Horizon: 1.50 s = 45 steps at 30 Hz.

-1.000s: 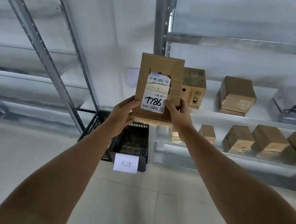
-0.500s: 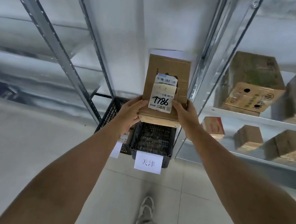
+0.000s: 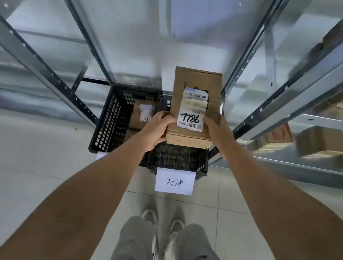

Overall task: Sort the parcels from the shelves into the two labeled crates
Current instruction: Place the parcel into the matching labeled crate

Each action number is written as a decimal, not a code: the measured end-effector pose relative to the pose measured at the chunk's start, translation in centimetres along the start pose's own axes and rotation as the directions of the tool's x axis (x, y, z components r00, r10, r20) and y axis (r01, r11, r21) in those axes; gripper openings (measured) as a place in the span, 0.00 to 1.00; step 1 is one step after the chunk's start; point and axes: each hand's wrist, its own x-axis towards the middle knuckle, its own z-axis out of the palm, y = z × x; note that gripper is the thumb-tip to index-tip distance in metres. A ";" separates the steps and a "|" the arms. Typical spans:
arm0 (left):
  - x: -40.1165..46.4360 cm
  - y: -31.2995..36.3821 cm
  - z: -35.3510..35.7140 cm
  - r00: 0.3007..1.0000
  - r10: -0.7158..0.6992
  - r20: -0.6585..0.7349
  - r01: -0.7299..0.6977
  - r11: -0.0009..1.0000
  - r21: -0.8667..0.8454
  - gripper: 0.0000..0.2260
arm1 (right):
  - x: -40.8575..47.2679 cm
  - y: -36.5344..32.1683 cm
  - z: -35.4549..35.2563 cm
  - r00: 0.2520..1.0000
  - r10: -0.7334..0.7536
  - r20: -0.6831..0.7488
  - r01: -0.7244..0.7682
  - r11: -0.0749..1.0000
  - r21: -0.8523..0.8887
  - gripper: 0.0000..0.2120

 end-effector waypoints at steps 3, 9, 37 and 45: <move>7.9 -5.3 -0.1 0.998 -0.051 0.021 0.050 0.998 0.033 0.16 | 6.4 5.9 1.8 0.999 0.035 -0.035 -0.037 0.998 -0.054 0.20; 23.7 -19.1 0.6 0.986 -0.161 0.048 0.154 0.981 0.119 0.18 | 19.8 20.7 5.0 0.991 0.104 -0.081 -0.122 0.955 -0.270 0.27; 40.2 -37.5 3.1 0.985 -0.162 0.063 -0.029 0.206 0.978 0.23 | 31.7 40.2 10.7 0.973 0.222 0.059 0.008 0.224 -0.975 0.33; 40.0 -36.7 2.9 0.917 0.062 0.395 -0.349 -0.358 0.866 0.36 | 31.9 39.7 11.0 0.961 0.001 0.277 0.277 0.006 -0.961 0.38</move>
